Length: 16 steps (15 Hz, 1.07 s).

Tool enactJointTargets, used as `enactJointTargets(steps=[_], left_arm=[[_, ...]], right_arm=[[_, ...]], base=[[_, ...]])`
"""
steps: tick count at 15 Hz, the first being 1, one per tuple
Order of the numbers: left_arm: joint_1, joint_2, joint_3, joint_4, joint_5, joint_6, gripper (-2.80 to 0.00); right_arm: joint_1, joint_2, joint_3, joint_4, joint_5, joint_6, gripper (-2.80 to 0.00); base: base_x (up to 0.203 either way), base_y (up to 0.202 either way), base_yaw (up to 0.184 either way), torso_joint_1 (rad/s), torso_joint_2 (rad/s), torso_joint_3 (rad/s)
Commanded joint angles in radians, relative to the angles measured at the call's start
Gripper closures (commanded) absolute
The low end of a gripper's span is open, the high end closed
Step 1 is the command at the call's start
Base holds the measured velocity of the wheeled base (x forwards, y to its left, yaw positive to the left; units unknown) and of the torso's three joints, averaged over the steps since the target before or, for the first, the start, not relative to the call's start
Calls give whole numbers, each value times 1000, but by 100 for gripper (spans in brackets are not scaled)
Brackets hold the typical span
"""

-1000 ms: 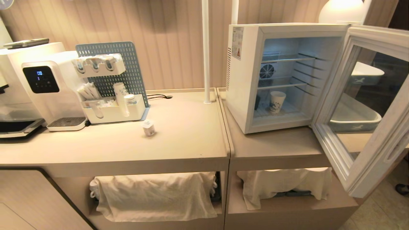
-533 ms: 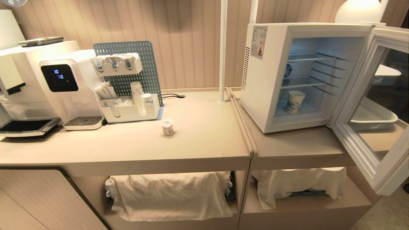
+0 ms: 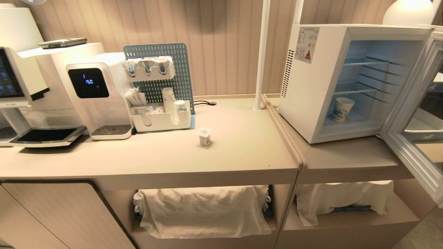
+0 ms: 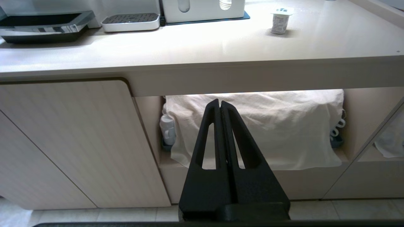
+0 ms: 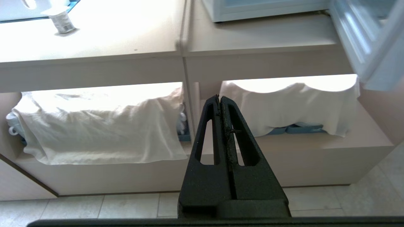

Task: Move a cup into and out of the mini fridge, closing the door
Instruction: Put the yoghurt in the freezer

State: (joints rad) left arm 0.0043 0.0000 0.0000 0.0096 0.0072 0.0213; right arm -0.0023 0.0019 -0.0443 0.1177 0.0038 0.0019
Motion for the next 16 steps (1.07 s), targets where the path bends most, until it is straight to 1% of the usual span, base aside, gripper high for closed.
enactJointTargets(steps=[1,16], left_arm=[[0,2,2,0,0,0,0],[0,2,2,0,0,0,0]], right_arm=[[1,1,0,0,1,1,0],[1,1,0,0,1,1,0]], base=[[0,190,1,2,2,2],[0,191,1,2,2,3]])
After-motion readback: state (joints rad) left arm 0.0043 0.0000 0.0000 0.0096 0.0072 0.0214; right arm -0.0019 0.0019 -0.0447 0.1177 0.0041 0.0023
